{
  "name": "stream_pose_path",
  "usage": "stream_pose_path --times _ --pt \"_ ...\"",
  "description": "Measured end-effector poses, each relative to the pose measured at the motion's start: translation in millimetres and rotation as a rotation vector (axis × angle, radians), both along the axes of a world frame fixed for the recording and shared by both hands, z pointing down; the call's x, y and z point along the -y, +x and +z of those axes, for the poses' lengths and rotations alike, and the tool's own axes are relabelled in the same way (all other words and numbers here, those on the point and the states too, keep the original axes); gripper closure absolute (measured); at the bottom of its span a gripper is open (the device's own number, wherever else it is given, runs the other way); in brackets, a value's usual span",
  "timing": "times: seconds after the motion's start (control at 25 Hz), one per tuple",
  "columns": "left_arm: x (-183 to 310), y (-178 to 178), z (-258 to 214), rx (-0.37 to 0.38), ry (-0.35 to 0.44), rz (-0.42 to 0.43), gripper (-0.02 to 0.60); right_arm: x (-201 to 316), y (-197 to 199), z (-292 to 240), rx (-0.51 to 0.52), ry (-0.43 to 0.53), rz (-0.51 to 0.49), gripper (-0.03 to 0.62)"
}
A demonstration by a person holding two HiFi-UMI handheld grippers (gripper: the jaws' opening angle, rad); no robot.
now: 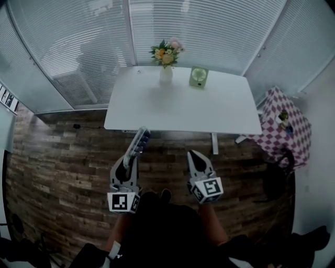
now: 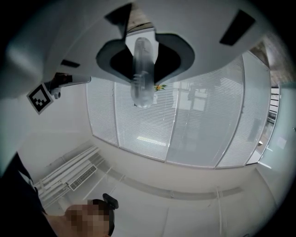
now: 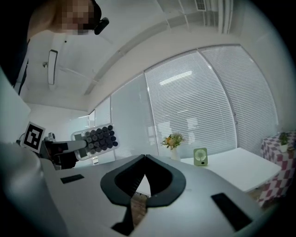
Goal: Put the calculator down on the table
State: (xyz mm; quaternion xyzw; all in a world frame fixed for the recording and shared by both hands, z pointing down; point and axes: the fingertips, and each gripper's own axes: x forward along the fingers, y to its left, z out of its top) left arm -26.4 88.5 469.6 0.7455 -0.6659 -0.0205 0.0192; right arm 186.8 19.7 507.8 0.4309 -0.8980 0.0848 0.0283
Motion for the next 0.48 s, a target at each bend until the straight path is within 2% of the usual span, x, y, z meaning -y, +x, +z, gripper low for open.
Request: stream_pose_path --times 0.12,0.36,0.48 --pt "0 -2 2 -0.013 -0.003 -0.013 0.481 2 -2 2 0.032 0.005 -0.016 0.588" --pt "9 -4 8 -0.019 -0.015 -0.019 0.481 12 0 0 -0.004 0.017 0.001 0.588" --pt "20 -5 9 -0.019 -0.010 -0.017 0.480 18 -1 5 0.011 0.009 0.004 0.588"
